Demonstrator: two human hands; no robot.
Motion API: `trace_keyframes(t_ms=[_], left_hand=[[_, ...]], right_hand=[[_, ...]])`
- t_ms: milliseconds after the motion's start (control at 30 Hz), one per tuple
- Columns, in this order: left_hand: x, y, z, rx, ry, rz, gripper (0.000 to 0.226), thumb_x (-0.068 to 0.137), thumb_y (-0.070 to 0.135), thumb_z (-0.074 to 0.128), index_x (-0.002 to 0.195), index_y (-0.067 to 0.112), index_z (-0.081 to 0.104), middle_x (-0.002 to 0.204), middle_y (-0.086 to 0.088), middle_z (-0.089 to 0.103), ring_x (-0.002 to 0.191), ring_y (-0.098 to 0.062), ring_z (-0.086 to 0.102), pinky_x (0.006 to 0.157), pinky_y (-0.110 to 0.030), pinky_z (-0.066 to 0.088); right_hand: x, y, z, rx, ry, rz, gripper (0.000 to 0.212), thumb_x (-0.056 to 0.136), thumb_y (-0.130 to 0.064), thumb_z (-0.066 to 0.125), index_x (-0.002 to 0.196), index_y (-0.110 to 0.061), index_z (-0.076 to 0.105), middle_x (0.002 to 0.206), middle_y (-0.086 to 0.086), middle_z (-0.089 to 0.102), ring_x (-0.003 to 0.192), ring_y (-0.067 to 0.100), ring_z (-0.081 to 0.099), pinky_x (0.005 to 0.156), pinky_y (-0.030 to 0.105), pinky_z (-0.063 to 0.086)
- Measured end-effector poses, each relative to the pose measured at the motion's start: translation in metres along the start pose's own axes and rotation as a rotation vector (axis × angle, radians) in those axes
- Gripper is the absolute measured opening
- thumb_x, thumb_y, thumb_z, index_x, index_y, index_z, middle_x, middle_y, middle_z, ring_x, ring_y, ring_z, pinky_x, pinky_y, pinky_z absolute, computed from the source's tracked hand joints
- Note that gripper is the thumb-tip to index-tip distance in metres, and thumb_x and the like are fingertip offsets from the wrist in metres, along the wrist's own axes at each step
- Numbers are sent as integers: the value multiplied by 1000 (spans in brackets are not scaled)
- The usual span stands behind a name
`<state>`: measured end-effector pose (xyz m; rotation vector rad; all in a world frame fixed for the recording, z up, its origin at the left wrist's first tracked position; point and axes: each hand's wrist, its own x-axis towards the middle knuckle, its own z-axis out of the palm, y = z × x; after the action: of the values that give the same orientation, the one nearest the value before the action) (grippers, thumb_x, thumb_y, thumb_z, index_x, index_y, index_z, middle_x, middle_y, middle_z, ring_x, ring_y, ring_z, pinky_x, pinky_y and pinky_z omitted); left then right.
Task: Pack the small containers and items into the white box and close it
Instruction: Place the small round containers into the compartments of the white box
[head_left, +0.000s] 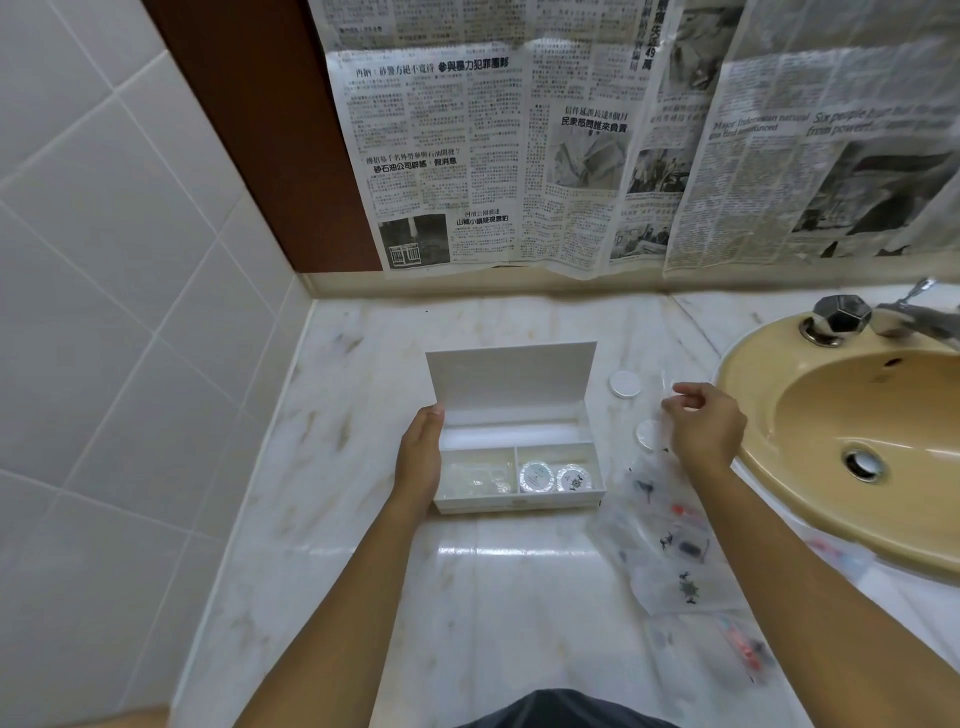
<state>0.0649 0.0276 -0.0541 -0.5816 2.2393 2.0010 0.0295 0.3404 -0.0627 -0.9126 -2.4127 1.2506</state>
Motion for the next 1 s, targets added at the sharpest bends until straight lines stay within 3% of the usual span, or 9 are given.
trace_keyframes(t_ms=[67, 167, 233, 333, 400, 533, 667, 833, 1000], left_hand=[[0, 0, 0, -2, 3, 3, 21, 106, 32, 39, 117, 30, 58, 109, 28, 59, 98, 18, 50, 79, 0, 34], [0, 1, 1, -2, 5, -3, 21, 106, 32, 39, 116, 30, 57, 107, 28, 58, 96, 19, 50, 77, 1, 34], [0, 1, 1, -5, 7, -4, 21, 106, 32, 39, 116, 30, 58, 107, 28, 59, 96, 19, 50, 77, 1, 35], [0, 0, 1, -1, 10, -3, 21, 106, 32, 39, 116, 30, 58, 106, 29, 58, 94, 21, 50, 74, 4, 34], [-1, 1, 1, -3, 9, -10, 20, 106, 32, 39, 116, 31, 57, 105, 30, 57, 94, 21, 50, 72, 5, 33], [0, 2, 1, 11, 9, 0, 20, 107, 30, 39, 116, 29, 57, 106, 30, 56, 97, 19, 49, 71, 8, 32], [0, 1, 1, 18, 10, 5, 19, 107, 31, 39, 115, 30, 57, 104, 30, 56, 98, 14, 50, 74, 4, 33], [1, -2, 0, 17, 7, 9, 29, 106, 37, 39, 119, 25, 62, 111, 19, 64, 103, 10, 54, 84, -10, 38], [1, -1, 0, 6, 10, 7, 27, 106, 34, 39, 115, 24, 63, 108, 17, 65, 100, 8, 56, 77, -5, 39]], right_hand=[[-9, -8, -6, 113, -9, -30, 19, 88, -11, 65, 104, -14, 73, 92, -2, 71, 88, 14, 64, 77, 21, 44], [-30, -18, -14, 208, -50, -101, 17, 89, -12, 66, 103, -18, 73, 89, -9, 69, 66, 1, 53, 68, 12, 42], [-46, -19, -16, 257, -93, -150, 17, 90, -13, 66, 102, -21, 73, 90, -11, 70, 60, 4, 45, 64, 8, 41], [-69, -16, -16, 277, -186, -257, 16, 90, -14, 66, 100, -24, 73, 95, -10, 72, 71, 13, 50, 69, 18, 42], [-82, -16, -16, 238, -258, -359, 16, 90, -11, 66, 97, -24, 74, 94, -12, 70, 74, 15, 51, 70, 20, 41], [-102, -25, -9, 110, -462, -568, 16, 89, -10, 68, 93, -24, 75, 92, -14, 65, 81, 8, 53, 73, 12, 39], [-113, -38, 11, -39, -602, -729, 12, 89, -16, 69, 94, -23, 76, 98, -12, 56, 93, 9, 55, 79, 19, 44], [-127, -62, 34, -271, -629, -988, 12, 90, -20, 66, 96, -21, 76, 95, -6, 63, 89, 17, 59, 73, 27, 46], [-137, -69, 55, -363, -631, -1134, 13, 85, -13, 70, 89, -21, 78, 83, -1, 69, 74, 25, 59, 63, 33, 45]])
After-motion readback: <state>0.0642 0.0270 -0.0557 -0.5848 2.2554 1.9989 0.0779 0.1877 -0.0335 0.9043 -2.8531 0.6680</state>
